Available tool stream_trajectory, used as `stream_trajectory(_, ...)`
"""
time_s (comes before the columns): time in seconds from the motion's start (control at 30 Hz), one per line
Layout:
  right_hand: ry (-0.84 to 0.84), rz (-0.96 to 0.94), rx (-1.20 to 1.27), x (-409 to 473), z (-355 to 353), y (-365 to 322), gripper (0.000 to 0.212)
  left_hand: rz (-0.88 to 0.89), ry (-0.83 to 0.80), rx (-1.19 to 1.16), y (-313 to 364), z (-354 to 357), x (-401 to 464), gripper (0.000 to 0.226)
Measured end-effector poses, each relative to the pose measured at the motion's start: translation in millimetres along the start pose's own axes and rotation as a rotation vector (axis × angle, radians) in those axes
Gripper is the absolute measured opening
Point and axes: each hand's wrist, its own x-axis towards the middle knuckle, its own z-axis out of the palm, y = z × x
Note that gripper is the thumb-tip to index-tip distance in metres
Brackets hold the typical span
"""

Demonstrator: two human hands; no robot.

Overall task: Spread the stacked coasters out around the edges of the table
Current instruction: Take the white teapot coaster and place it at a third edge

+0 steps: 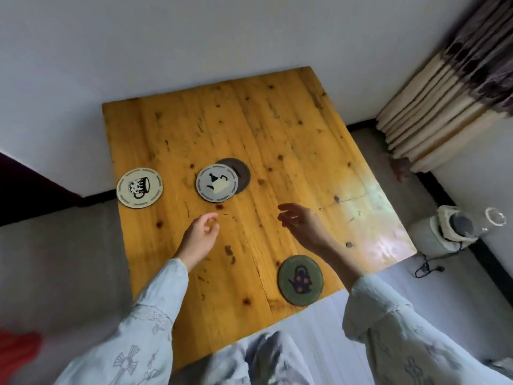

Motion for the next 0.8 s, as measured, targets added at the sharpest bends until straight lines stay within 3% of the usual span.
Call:
stream_trajectory(0.43,-0.252,-0.048,-0.021,176.5,12.3,0.4,0.030,-0.323,0.270,-0.211,1.7,22.8,70.9,0.046)
stream_trajectory(0.67,-0.350,-0.119,-0.289,239.3,52.2,-18.1,0.022,-0.404,0.376,-0.002,-7.6,17.0,131.8,0.065)
stream_trajectory(0.8,-0.318,-0.105,-0.216,252.0,71.5,-17.9,0.030,-0.400,0.349,-0.054,-9.2,27.3,152.6,0.068)
